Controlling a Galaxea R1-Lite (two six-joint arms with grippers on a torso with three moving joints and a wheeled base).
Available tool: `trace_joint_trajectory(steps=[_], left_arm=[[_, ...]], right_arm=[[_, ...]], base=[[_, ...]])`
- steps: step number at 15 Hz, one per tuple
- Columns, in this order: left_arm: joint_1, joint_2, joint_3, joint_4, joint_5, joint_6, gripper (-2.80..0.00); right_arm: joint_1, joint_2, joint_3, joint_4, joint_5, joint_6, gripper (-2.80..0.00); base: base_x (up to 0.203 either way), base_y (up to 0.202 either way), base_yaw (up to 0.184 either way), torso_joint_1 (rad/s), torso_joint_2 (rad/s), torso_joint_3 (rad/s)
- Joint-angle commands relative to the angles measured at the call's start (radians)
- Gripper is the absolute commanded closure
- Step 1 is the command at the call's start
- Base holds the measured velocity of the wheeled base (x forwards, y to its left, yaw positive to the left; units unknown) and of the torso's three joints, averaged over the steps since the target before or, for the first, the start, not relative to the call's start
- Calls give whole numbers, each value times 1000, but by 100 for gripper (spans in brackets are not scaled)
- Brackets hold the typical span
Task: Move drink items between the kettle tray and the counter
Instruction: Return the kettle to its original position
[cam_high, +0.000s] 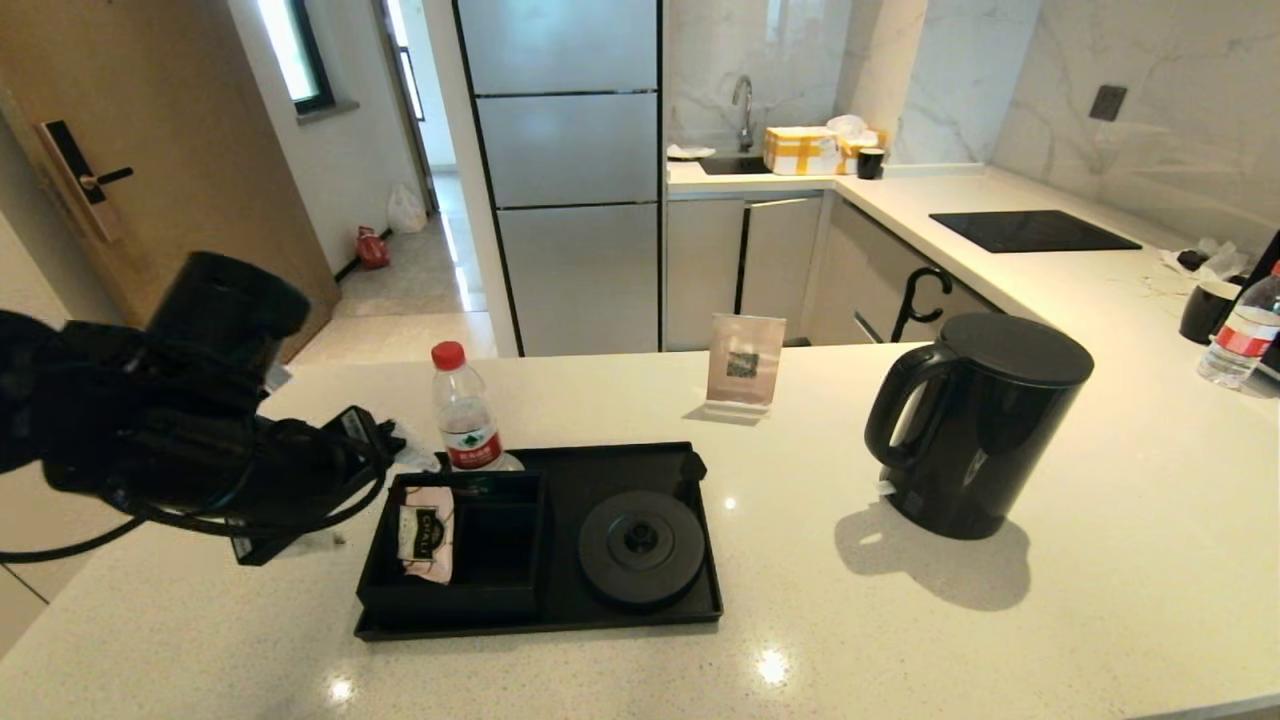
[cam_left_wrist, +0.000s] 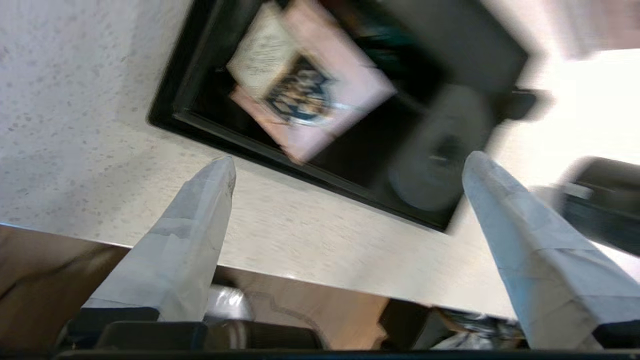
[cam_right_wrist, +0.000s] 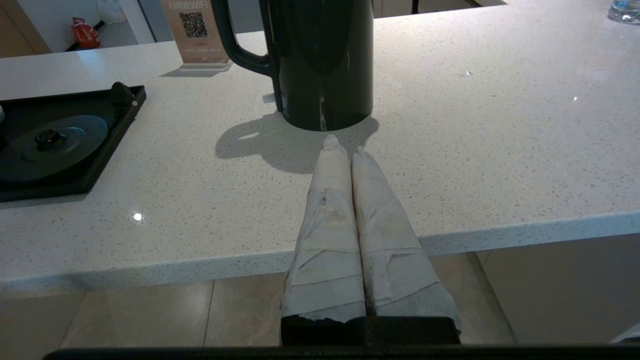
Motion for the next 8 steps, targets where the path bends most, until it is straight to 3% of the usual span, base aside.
trace_joint_trajectory(steps=[1,3,4,8], left_arm=[[2,-139,0,14,-6,5,-280],[3,-278,3,47,-9,27,-280],[4,-342,4,78,-10,45,0],[15,-466,10,204,-12,123,0]], right_arm=[[0,1,0,0,0,0,0],[0,1,0,0,1,0,0],[0,1,0,0,0,0,0],[0,1,0,0,0,0,0]], base=[[0,0,0,0,0,0],[0,0,0,0,0,0],[0,0,0,0,0,0],[0,0,0,0,0,0]])
